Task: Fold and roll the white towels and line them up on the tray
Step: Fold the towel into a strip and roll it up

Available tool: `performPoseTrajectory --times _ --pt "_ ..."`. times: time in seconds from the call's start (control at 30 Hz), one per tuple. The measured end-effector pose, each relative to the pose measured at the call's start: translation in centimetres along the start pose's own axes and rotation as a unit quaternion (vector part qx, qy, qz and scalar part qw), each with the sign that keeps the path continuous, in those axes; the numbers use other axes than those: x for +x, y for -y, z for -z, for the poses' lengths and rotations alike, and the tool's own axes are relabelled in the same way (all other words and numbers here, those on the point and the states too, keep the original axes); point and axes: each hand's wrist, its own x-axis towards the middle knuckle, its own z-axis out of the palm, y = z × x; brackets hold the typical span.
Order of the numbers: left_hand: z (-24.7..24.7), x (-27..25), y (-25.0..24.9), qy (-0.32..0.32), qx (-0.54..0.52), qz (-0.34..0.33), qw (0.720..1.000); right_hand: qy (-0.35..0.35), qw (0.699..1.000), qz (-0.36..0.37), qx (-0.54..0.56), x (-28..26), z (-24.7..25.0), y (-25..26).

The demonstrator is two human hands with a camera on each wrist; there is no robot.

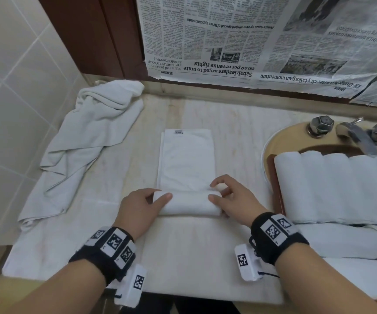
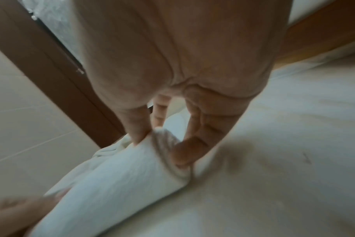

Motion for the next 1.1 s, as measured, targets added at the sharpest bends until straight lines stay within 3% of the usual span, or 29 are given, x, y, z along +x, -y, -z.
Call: performPoseTrajectory --times 0.1,0.17,0.27,0.4,0.5,0.6,0.7,0.8,0.87,0.97,1.1 --pt "-0.7 -0.1 -0.6 -0.065 0.023 -0.019 0.997 -0.098 0.979 0.087 -0.157 -1.2 -1.4 0.1" --pt "-0.8 0.0 -1.2 -0.095 0.050 -0.043 0.993 -0.091 0.956 0.130 -0.246 -1.5 -2.3 -0.3" --pt "-0.9 0.2 -1.7 -0.098 0.099 -0.077 0.987 -0.041 0.940 0.132 -0.312 -1.0 -1.9 -0.6" --pt "-0.3 1.0 -0.4 -0.040 0.053 -0.103 0.993 -0.038 0.952 0.125 -0.276 0.6 -0.4 0.4" --pt "0.2 1.3 0.6 0.024 0.047 -0.128 0.990 0.007 0.968 0.091 -0.236 2.2 0.4 1.2" --pt "0.3 2.1 0.3 0.013 0.049 -0.112 0.992 0.014 0.987 0.058 -0.149 3.1 0.8 1.2" --pt "0.1 3.3 -1.5 -0.005 0.030 -0.056 0.998 -0.052 0.996 0.059 -0.046 3.3 0.2 1.2" --pt "0.1 4.5 -3.2 -0.046 0.001 0.004 0.999 -0.139 0.983 0.080 -0.087 3.2 -1.0 1.4" --pt "0.2 5.1 -4.0 -0.079 0.000 0.013 0.997 -0.145 0.977 0.092 -0.125 2.9 -1.4 1.2" --pt "0.1 5.6 -4.7 -0.113 0.068 -0.034 0.991 -0.099 0.970 0.108 -0.193 3.1 -1.1 0.5" --pt "0.1 5.6 -4.4 -0.093 0.127 -0.098 0.983 -0.080 0.967 0.115 -0.211 4.5 0.2 0.9"
